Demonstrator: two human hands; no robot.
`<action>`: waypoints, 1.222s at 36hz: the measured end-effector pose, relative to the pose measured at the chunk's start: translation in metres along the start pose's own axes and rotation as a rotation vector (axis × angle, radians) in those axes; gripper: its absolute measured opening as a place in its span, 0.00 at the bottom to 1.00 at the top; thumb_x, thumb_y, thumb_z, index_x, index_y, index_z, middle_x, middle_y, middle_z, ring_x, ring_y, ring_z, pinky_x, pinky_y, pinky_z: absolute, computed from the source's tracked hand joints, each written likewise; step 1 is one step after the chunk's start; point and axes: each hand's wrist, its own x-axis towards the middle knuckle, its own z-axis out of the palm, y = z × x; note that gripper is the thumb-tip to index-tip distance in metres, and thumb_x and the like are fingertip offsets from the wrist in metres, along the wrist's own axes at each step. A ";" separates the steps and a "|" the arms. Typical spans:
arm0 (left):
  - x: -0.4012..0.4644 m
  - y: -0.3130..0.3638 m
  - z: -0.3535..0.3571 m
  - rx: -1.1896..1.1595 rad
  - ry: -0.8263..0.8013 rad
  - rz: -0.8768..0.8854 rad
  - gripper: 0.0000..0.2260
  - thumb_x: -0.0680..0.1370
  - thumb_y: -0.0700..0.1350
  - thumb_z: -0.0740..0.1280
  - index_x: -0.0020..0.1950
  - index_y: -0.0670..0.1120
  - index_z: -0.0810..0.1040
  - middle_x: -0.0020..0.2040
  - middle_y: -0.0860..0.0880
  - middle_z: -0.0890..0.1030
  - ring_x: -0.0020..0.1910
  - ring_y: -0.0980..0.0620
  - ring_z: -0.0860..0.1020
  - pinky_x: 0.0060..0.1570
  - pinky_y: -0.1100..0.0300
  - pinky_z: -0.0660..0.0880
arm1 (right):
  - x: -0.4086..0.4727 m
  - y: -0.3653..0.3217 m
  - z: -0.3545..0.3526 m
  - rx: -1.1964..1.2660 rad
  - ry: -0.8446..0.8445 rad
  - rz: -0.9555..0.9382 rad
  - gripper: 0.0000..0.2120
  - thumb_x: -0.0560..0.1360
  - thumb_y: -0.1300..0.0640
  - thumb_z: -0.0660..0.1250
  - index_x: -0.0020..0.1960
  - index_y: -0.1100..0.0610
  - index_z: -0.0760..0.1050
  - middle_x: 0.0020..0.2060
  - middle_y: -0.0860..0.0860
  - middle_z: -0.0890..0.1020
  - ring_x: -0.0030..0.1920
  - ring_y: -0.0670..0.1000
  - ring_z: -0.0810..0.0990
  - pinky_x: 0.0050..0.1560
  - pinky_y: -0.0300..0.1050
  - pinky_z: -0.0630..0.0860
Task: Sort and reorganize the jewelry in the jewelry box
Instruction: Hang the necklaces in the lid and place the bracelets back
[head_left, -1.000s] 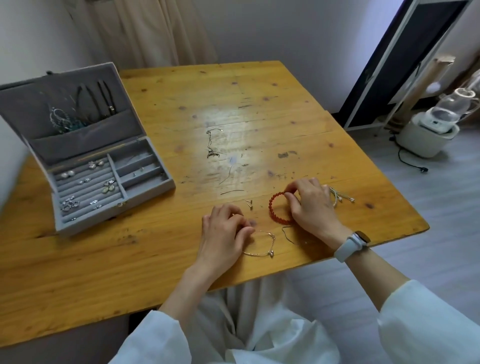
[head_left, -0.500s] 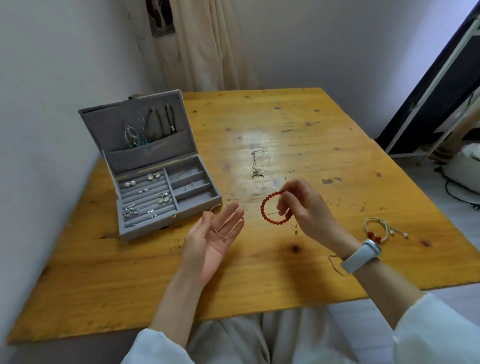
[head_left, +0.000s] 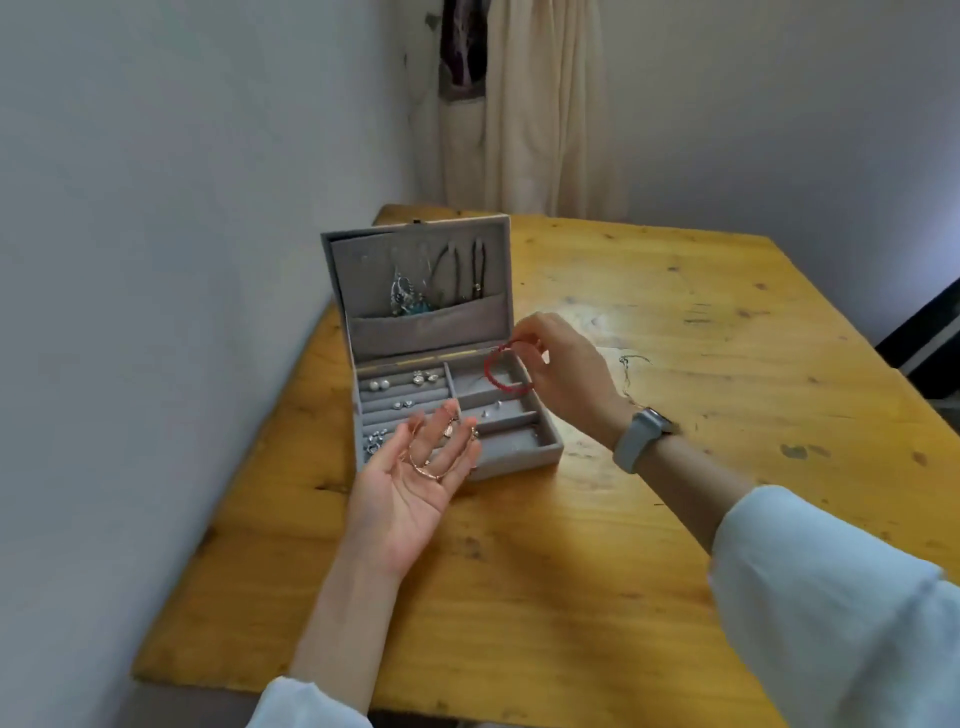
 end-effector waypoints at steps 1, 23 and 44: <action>0.002 0.004 -0.001 0.018 0.005 0.012 0.10 0.81 0.43 0.55 0.52 0.41 0.74 0.55 0.39 0.81 0.54 0.37 0.79 0.51 0.41 0.75 | 0.008 -0.001 0.007 -0.037 -0.008 0.000 0.06 0.78 0.59 0.59 0.52 0.57 0.73 0.46 0.49 0.76 0.44 0.52 0.74 0.41 0.48 0.73; 0.027 0.027 -0.010 0.146 0.055 0.065 0.10 0.81 0.41 0.56 0.57 0.42 0.74 0.57 0.40 0.80 0.55 0.40 0.79 0.56 0.46 0.73 | 0.042 0.046 0.063 -0.551 -0.264 -0.106 0.13 0.77 0.58 0.57 0.50 0.55 0.81 0.45 0.55 0.76 0.49 0.56 0.69 0.40 0.44 0.63; 0.020 0.003 0.014 1.293 0.068 0.473 0.07 0.78 0.41 0.63 0.51 0.50 0.79 0.43 0.55 0.83 0.44 0.65 0.79 0.42 0.72 0.75 | -0.060 0.000 0.016 0.389 -0.238 0.293 0.07 0.75 0.59 0.64 0.51 0.52 0.78 0.39 0.42 0.77 0.39 0.42 0.72 0.39 0.30 0.68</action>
